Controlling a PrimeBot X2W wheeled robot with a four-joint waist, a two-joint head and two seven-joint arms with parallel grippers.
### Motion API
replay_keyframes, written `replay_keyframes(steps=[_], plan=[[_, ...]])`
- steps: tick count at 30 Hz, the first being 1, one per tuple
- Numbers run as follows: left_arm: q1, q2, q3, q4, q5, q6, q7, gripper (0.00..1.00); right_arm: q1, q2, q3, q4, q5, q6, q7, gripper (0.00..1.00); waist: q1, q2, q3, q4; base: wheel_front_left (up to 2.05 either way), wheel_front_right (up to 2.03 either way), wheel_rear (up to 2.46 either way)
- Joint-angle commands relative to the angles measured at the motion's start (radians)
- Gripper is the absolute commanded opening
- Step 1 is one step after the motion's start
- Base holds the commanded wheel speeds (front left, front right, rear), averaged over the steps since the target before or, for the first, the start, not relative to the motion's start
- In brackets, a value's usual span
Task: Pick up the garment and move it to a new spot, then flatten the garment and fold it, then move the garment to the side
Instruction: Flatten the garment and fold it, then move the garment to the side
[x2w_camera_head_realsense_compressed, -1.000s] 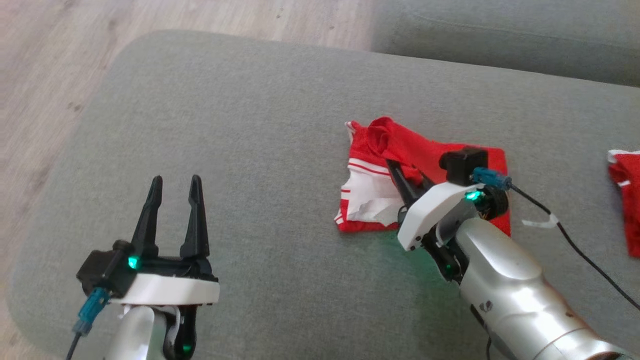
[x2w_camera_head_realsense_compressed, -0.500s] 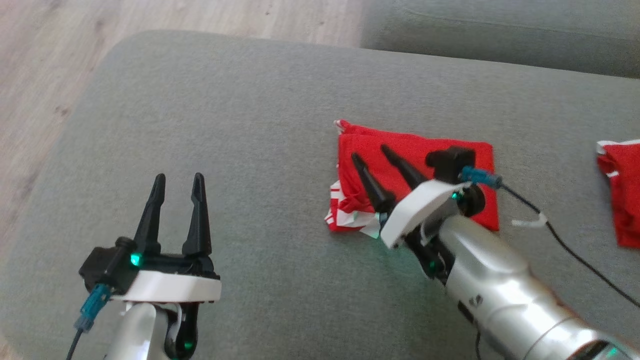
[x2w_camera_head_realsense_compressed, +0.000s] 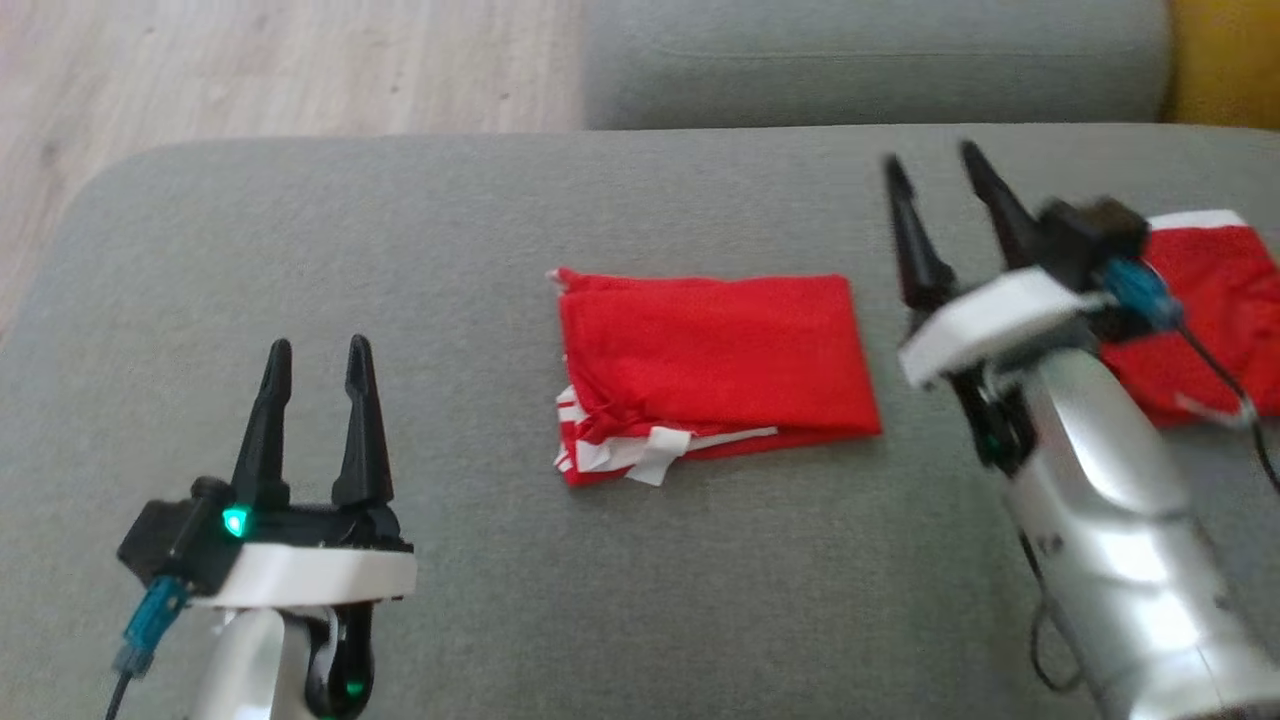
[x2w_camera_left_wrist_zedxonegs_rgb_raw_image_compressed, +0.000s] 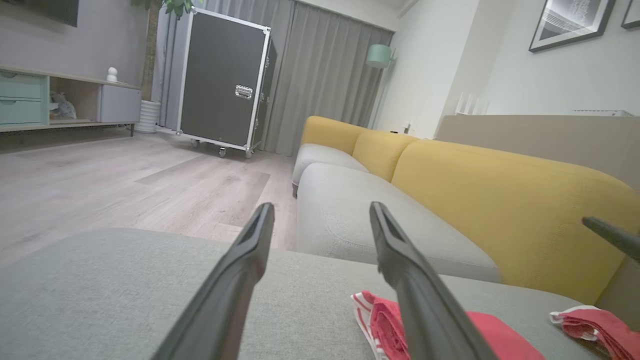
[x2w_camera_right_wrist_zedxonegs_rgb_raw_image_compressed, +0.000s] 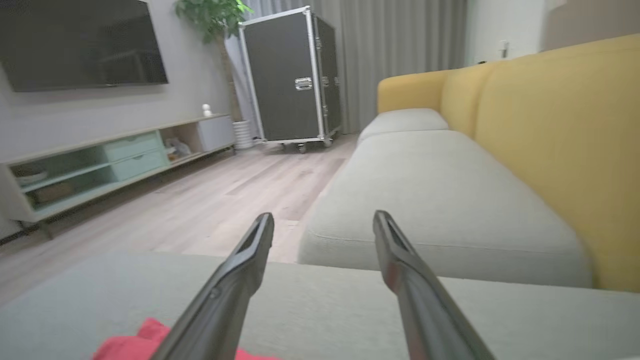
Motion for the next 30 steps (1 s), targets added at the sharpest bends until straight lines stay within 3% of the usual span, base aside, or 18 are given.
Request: replay_keyframes(steps=[1,6,14,20,30], plan=[[-0.012,0.008,0.038,-0.037,0.008,0.001,-0.006,1.0,0.03,0.009,-0.014,-0.043,-0.031,-0.001,-0.01,1.0,0.0,-0.0001,-0.014,-0.027,0.0,0.0,0.0],[0.006,0.0,0.062,-0.045,0.016,0.001,-0.006,1.0,0.181,0.016,-0.172,-0.172,-0.215,-0.001,-0.011,1.0,0.0,-0.0001,-0.024,-0.087,0.0,0.0,0.0],[0.024,-0.012,0.113,-0.046,0.024,0.001,-0.006,1.0,0.355,0.043,-0.267,-0.338,-0.276,-0.001,-0.011,1.0,0.0,-0.0001,-0.011,-0.135,0.0,0.0,0.0],[0.035,-0.017,0.116,-0.026,0.014,0.001,-0.006,1.0,0.418,0.044,-0.249,-0.405,-0.212,-0.001,-0.011,1.0,0.0,-0.0001,-0.007,-0.144,0.0,0.0,0.0],[-0.002,-0.018,0.082,-0.023,0.012,0.001,-0.006,1.0,0.387,0.044,-0.234,-0.396,-0.228,-0.001,-0.011,1.0,0.0,-0.0001,0.034,-0.105,0.0,0.0,0.0]])
